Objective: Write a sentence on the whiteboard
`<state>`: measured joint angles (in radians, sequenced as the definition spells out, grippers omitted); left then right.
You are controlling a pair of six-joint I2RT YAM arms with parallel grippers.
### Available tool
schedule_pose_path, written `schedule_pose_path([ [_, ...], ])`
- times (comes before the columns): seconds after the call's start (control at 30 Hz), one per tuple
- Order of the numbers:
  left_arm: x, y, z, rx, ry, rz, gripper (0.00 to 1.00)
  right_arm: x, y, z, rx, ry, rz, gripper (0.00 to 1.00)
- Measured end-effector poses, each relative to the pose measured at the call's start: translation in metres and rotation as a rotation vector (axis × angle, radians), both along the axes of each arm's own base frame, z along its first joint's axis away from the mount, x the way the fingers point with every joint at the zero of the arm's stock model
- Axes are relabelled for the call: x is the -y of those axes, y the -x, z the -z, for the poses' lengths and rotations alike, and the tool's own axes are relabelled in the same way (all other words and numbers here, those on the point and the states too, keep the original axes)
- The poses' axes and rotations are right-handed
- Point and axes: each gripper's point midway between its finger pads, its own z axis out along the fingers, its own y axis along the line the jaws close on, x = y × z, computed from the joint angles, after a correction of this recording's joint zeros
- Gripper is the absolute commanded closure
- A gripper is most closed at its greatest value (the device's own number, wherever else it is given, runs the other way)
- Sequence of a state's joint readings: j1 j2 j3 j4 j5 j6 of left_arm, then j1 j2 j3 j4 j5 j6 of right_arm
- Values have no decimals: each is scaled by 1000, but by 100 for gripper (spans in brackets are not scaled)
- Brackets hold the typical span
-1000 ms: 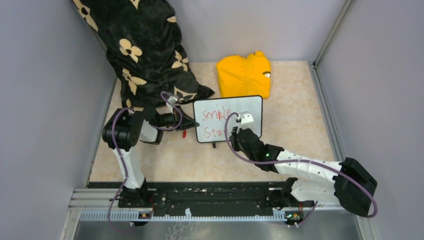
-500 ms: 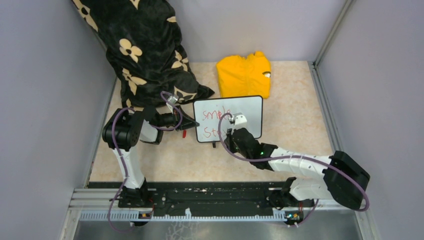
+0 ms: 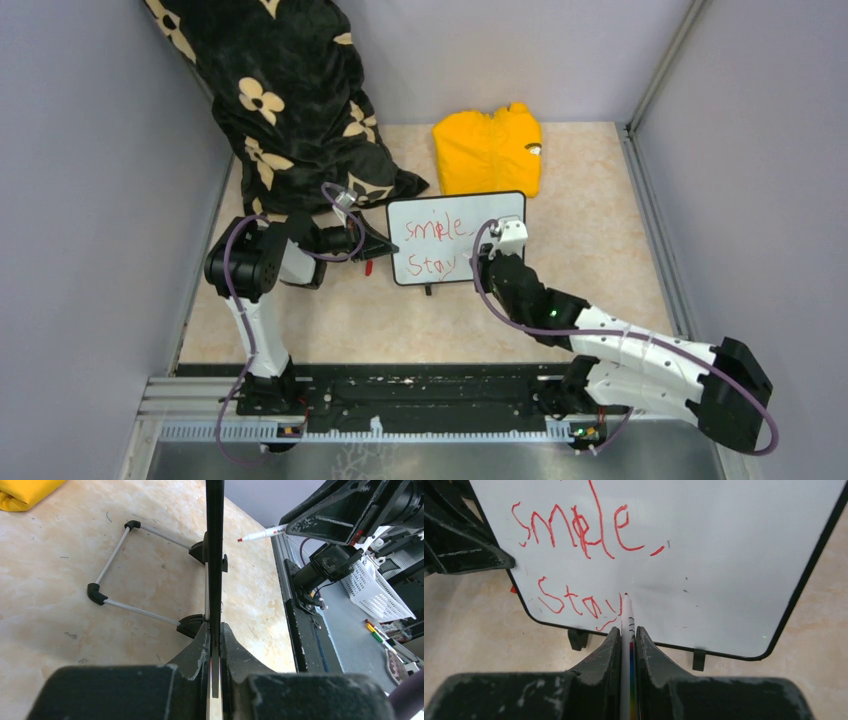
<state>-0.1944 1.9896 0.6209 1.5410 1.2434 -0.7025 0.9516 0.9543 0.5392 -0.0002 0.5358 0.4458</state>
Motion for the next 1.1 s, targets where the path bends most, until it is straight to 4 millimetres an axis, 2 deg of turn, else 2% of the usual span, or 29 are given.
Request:
schedule_pose_path([
  [0.17,0,0,0,0,0,0,100,16,-5,-4,25,26,67,100],
  [0.33,0,0,0,-1,0,0,100,19,-8,2,22,63,83,100],
  [0.43,0,0,0,-1,0,0,100,18,-11,5,18,78,88,100],
  [0.77,0,0,1,-6,-1,0,100,8,-22,-10,48,54,90,100],
  [1.1,0,0,1,-9,-2,-1,100,9,-24,-5,39,66,96,100],
])
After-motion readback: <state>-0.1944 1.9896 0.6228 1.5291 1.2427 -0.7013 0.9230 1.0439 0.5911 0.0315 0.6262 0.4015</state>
